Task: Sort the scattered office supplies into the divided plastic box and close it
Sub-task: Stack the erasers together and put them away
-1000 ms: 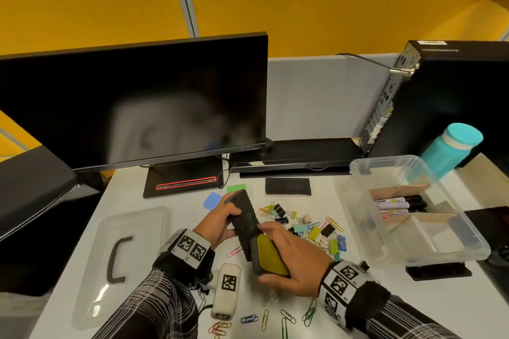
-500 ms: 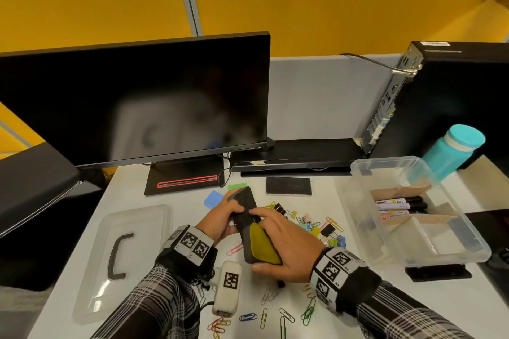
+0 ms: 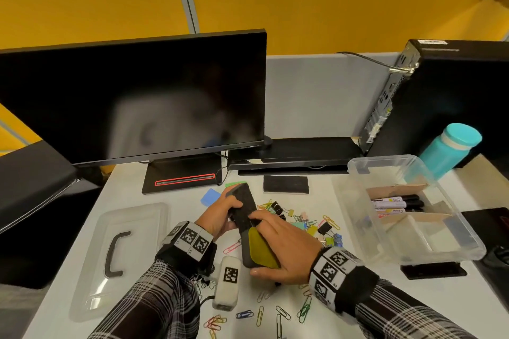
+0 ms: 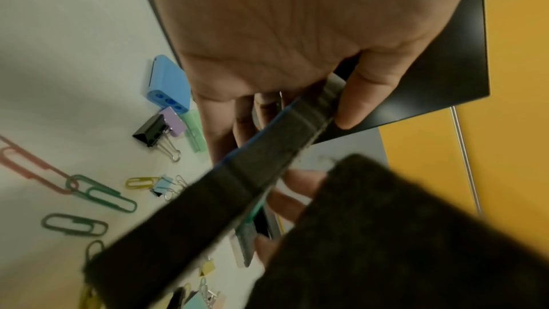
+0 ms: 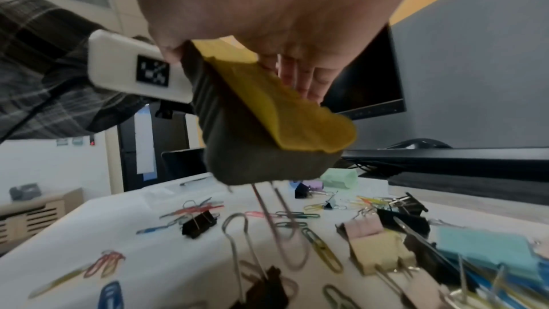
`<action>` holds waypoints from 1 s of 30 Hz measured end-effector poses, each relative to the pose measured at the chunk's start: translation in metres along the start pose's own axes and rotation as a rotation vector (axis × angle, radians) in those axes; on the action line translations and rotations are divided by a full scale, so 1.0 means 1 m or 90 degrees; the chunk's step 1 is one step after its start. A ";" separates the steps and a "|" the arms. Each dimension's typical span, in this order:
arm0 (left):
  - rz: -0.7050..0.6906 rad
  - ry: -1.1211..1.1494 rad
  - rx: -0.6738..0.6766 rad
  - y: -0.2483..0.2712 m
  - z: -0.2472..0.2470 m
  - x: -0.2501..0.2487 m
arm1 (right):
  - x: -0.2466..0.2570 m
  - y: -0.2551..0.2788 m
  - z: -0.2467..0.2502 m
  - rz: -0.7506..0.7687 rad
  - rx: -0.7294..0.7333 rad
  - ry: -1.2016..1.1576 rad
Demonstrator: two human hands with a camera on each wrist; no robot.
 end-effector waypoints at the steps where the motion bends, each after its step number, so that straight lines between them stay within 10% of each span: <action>1: 0.001 0.008 -0.003 -0.001 0.000 0.001 | 0.001 -0.001 -0.001 0.007 0.004 0.009; 9: -0.016 -0.004 -0.010 -0.002 0.013 -0.006 | -0.015 0.019 -0.012 -0.054 0.127 0.018; 30: -0.058 -0.165 -0.016 0.005 0.012 -0.004 | -0.019 0.012 0.002 -0.187 -0.162 -0.323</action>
Point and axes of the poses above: each hand's wrist, its own y-axis away from the middle knuckle, its own z-axis out of the back of the hand, x = y × z, the point moved 2 cm from there along -y, towards the middle knuckle
